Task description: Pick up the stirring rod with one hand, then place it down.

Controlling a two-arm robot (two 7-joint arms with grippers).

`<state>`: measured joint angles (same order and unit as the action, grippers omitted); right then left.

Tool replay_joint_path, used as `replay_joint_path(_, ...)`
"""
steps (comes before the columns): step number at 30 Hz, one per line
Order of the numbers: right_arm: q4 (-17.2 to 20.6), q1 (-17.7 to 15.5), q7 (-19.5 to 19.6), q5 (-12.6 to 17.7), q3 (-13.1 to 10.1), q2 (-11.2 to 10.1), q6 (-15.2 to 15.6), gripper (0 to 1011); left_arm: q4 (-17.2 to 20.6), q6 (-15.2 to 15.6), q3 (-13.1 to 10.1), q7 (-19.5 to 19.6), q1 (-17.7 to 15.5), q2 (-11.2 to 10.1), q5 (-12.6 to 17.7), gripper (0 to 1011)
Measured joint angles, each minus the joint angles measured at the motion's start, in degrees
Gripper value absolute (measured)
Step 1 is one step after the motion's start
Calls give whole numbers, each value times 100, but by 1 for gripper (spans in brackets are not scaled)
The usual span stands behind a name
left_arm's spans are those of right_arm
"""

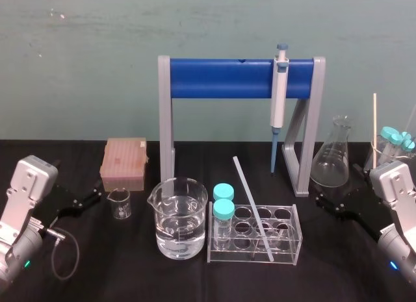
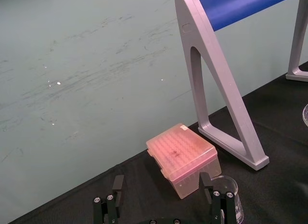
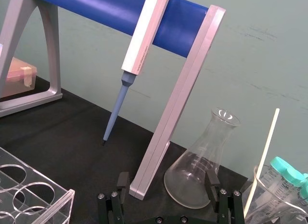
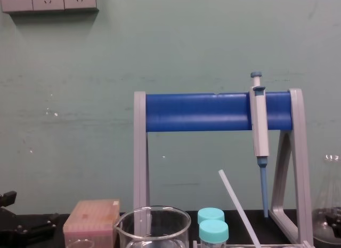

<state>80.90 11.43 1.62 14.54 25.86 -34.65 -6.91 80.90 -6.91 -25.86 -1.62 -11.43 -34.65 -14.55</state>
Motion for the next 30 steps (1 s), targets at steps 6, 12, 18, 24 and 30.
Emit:
replay_joint_path(6,0,0,0,0,0,0,0,1000,0,0,-1,0,0,0,0,1000)
replay_joint_path(12,0,0,0,0,0,0,0,1000,0,0,0,0,0,0,0,1000)
replay_joint_path(18,0,0,0,0,0,0,0,1000,0,0,0,0,0,0,0,1000)
replay_joint_path(24,0,0,0,0,0,0,0,1000,0,0,0,0,0,0,0,1000)
replay_joint_path(30,0,0,0,0,0,0,0,1000,0,0,0,0,0,0,0,1000)
